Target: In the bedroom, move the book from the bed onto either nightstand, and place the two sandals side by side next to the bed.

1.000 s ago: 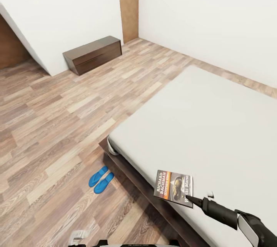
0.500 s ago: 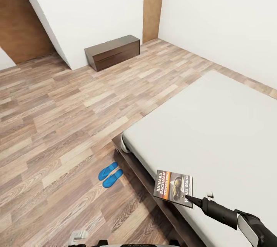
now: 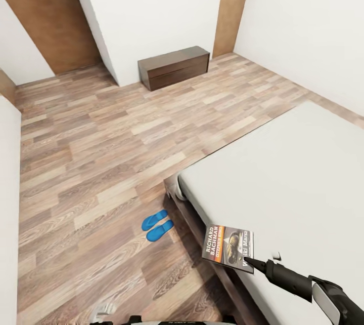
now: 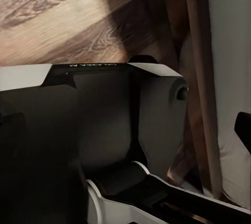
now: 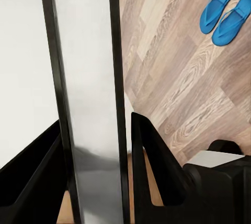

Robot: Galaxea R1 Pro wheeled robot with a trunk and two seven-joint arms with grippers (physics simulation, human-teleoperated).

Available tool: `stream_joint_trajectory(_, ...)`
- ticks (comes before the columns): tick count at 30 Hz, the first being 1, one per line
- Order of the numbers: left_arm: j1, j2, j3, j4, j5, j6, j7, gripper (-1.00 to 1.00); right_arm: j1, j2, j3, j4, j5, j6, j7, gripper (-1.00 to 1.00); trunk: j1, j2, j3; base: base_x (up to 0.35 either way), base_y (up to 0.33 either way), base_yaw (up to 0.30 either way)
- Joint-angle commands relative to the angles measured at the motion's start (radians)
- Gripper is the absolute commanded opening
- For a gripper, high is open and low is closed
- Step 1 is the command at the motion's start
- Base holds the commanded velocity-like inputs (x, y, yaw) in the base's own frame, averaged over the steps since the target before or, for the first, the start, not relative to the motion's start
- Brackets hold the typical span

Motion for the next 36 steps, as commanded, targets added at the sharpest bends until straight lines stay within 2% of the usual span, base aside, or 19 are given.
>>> stream_joint_trajectory(1,-0.001,0.000,0.009,-0.001,-0.009,0.006,-0.004,1.00,0.000,-0.001,0.005,0.000,-0.011,0.009,-0.001,-1.00,0.000,-0.002,-0.001,0.000,0.000,0.292)
stream_joint_trajectory(36,-0.001,0.001,0.010,-0.001,-0.009,0.006,-0.009,1.00,0.000,-0.003,0.002,0.000,-0.011,0.009,0.001,-1.00,0.000,-0.002,-0.001,0.000,0.000,0.292)
